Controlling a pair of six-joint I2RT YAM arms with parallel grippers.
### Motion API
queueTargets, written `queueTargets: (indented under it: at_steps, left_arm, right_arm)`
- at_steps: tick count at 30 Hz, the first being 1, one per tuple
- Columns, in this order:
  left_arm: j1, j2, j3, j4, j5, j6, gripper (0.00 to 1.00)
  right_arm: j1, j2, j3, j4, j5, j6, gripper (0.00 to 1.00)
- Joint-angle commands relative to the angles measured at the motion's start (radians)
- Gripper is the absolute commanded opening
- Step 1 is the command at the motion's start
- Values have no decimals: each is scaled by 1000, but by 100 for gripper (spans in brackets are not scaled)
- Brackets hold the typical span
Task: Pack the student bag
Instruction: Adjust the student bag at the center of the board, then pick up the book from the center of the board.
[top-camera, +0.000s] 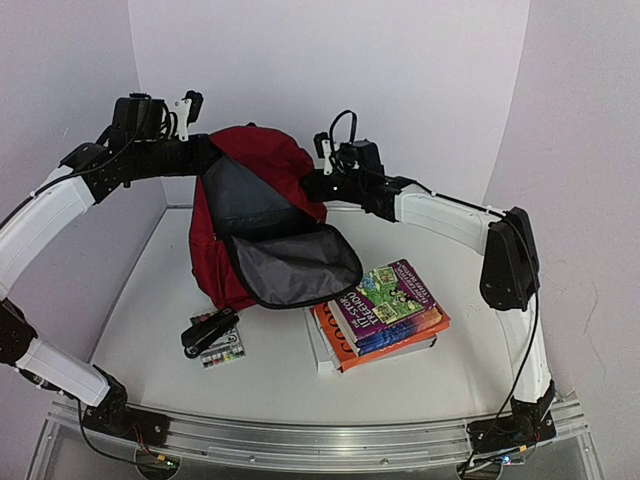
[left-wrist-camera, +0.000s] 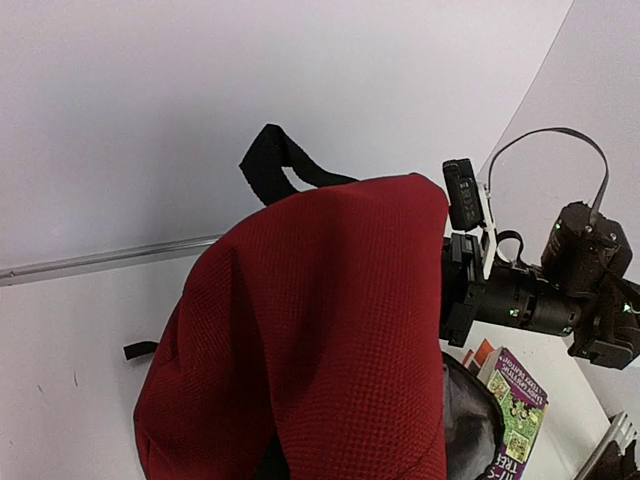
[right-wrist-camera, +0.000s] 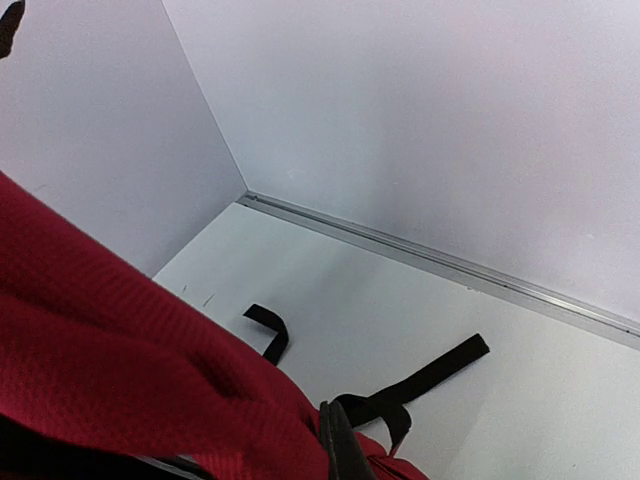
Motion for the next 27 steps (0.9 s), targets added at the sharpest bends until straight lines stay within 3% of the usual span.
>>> queueTargets:
  at_steps: [1,4,8,17,22,27]
  left_arm:
    - [35,-11,-28,86,-7,-66,0]
    - [48,-17,-51,103,-17,-76,0]
    - [65,-19,-62,102,-25,-82,0]
    - [113,-51,-116,110,-15,-97,0]
    - [132,-62,-130,106,-5,-96,0]
    - [140,-66,-135,96,2,-90,0]
  right_arm:
    - [-1,15,101,22,6,13,36]
    - [0,-65,37,-2,12,20,72]
    - [0,-256,-160,-4,66,32,96]
    - [-95,-657,-697,-80,94,101,98]
    - [-168,-731,-921,-109,18,145,98]
    - [-173,-732,-1013,-126,13,164,92]
